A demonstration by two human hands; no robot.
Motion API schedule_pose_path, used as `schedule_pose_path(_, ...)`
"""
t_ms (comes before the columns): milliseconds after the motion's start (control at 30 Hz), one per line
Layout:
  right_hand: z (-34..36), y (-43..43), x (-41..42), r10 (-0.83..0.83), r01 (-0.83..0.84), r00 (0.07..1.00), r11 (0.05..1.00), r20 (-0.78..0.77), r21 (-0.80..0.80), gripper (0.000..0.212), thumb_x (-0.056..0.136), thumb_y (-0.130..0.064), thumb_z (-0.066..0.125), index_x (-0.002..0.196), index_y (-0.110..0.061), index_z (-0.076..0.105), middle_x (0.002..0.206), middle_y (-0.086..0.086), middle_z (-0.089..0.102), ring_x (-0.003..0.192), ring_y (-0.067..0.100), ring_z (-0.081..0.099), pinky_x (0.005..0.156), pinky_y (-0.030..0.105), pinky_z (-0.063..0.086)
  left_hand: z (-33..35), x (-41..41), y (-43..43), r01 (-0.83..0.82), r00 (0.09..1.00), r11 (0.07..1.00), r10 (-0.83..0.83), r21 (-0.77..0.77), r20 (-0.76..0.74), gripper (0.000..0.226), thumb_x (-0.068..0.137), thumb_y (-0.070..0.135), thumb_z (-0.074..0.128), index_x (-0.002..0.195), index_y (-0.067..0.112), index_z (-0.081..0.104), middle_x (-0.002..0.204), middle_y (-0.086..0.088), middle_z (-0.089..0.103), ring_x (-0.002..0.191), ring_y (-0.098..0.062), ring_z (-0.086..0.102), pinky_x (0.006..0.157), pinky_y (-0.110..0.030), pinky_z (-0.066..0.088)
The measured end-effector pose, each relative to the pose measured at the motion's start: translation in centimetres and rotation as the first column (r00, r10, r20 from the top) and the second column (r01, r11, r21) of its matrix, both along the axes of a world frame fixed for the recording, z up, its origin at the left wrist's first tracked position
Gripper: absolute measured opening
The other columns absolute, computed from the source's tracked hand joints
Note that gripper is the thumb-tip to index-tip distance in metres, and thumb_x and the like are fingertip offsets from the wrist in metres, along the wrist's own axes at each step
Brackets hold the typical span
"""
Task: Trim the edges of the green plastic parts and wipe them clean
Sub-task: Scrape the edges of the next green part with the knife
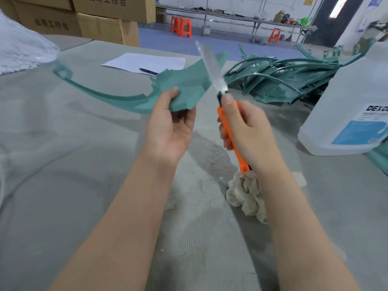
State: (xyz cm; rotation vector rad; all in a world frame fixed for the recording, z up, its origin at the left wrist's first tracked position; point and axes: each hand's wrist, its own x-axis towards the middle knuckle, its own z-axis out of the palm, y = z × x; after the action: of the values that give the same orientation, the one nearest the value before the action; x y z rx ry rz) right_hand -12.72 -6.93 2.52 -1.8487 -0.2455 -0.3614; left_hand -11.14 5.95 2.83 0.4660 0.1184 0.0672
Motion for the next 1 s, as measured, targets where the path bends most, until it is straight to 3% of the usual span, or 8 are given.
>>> schedule_pose_path(133,-1.2,0.3,0.9,-0.017,0.014,0.998,0.999,-0.064,-0.047,0.045,0.098,-0.05,0.046,0.067,-0.018,0.051,0.049,-0.007,0.051,0.043,0.012,0.047,0.05,0.029,0.041,0.3,-0.3,0.0,0.057,0.998,0.987,-0.055,-0.15,0.02,0.009,0.092,0.003,0.055,0.09,0.0,0.063,0.081,-0.011,0.068,0.084,-0.022,0.064,0.048,-0.016,0.051)
schedule_pose_path(333,-2.1,0.5,1.3,-0.048,0.046,0.998,0.998,-0.039,-0.052,0.05,0.096,-0.055,0.044,0.063,-0.017,0.047,0.046,-0.008,0.049,0.043,0.01,0.046,0.049,0.029,0.04,0.5,-0.5,0.0,0.099,0.995,0.97,-0.095,-0.222,0.027,0.013,0.094,0.004,0.051,0.091,-0.003,0.062,0.081,-0.012,0.067,0.077,-0.024,0.066,0.046,-0.014,0.051)
schedule_pose_path(467,-2.6,1.1,1.4,-0.02,0.017,0.999,0.997,-0.044,-0.072,0.057,0.092,-0.058,0.045,0.068,-0.007,0.048,0.046,-0.007,0.047,0.044,0.013,0.045,0.051,0.035,0.043,0.5,-0.5,0.3,0.097,0.995,0.957,-0.097,-0.275,0.013,0.015,0.095,0.003,0.05,0.087,-0.003,0.06,0.077,-0.013,0.065,0.061,-0.022,0.068,0.043,-0.014,0.05)
schedule_pose_path(667,-3.1,1.5,1.2,0.017,-0.019,1.0,0.994,-0.018,-0.105,0.05,0.095,-0.054,0.047,0.061,-0.017,0.045,0.044,-0.006,0.045,0.042,0.012,0.043,0.051,0.033,0.041,0.4,-0.3,0.4,0.054,0.998,0.957,-0.062,-0.284,-0.02,0.023,0.095,0.003,0.051,0.075,-0.002,0.059,0.061,-0.011,0.064,0.046,-0.017,0.063,0.041,-0.014,0.049)
schedule_pose_path(767,-3.0,1.8,0.9,0.049,-0.05,0.999,0.99,-0.005,-0.132,0.054,0.093,-0.054,0.047,0.064,-0.009,0.049,0.046,-0.005,0.045,0.044,0.013,0.045,0.053,0.039,0.045,0.3,-0.1,0.4,0.0,0.999,0.966,-0.013,-0.257,-0.048,0.023,0.095,0.002,0.051,0.072,0.001,0.056,0.056,-0.008,0.061,0.043,-0.012,0.06,0.043,-0.015,0.05)
schedule_pose_path(900,-2.9,2.0,0.7,0.09,-0.087,0.996,0.985,0.017,-0.152,0.057,0.093,-0.052,0.047,0.07,0.0,0.05,0.052,0.01,0.047,0.049,0.024,0.047,0.056,0.048,0.049,0.2,0.3,0.5,-0.006,0.998,0.972,-0.009,-0.233,-0.063,0.02,0.095,0.003,0.049,0.076,0.003,0.055,0.071,-0.008,0.059,0.06,-0.012,0.058,0.05,-0.017,0.051)
schedule_pose_path(1000,-3.1,2.2,0.3,0.146,-0.129,0.988,0.963,0.057,-0.237,0.053,0.094,-0.049,0.051,0.067,-0.004,0.048,0.057,0.018,0.052,0.054,0.033,0.051,0.055,0.045,0.048,0.2,0.0,0.6,0.045,0.998,0.959,-0.058,-0.279,-0.04,0.017,0.095,0.003,0.048,0.081,0.003,0.058,0.078,-0.009,0.061,0.071,-0.017,0.06,0.046,-0.019,0.051)
